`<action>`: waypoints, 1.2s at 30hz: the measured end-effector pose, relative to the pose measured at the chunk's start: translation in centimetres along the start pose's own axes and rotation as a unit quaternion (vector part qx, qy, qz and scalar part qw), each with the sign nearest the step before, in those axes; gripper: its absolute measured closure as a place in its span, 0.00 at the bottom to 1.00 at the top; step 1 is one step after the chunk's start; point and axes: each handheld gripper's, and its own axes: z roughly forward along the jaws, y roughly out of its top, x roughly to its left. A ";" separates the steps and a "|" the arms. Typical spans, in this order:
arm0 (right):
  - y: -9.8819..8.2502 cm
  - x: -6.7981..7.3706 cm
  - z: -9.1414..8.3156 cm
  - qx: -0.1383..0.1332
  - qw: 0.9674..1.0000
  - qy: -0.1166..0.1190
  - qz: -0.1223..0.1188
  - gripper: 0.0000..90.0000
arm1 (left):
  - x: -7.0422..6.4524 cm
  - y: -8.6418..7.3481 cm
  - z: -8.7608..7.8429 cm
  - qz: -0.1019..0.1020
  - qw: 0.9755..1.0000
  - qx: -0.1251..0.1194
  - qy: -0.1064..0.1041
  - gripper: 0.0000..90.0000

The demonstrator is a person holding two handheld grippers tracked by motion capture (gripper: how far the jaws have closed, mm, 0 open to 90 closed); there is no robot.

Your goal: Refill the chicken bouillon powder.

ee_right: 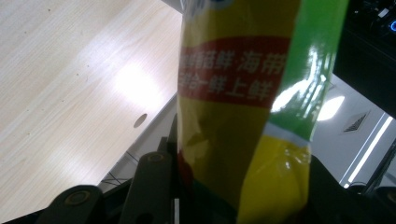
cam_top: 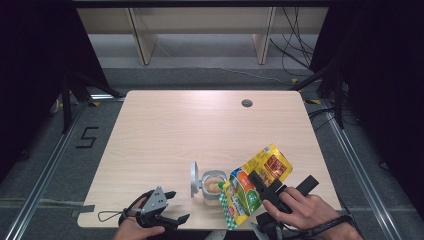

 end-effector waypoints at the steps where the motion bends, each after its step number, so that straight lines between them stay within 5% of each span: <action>1: 0.0 0.0 0.0 0.000 1.000 0.000 0.001 0.75 | 0.0 0.0 0.0 0.000 1.000 0.000 0.000 0.17; 3: 0.0 0.0 0.0 -0.005 1.000 0.004 0.000 0.75 | -0.1 -0.1 0.0 -0.014 1.000 0.001 -0.002 0.17; 24: -0.1 -0.1 0.0 -0.007 1.000 -0.001 -0.007 0.75 | -0.1 -0.1 0.0 -0.014 1.000 0.000 -0.002 0.17; 26: -0.1 -0.1 0.0 -0.006 1.000 -0.001 -0.007 0.75 | 0.0 0.0 0.0 0.001 1.000 0.000 0.000 0.17; 27: -0.2 -0.1 0.1 -0.006 1.000 -0.001 -0.008 0.75 | -0.1 -0.1 0.0 -0.014 1.000 0.000 -0.001 0.17; 31: -0.2 0.0 0.0 -0.001 1.000 0.000 0.000 0.75 | -0.1 -0.1 0.0 -0.014 1.000 0.000 -0.001 0.17; 36: -0.2 0.1 0.0 -0.001 1.000 -0.003 0.002 0.75 | 0.0 0.0 0.0 0.001 1.000 0.000 0.000 0.17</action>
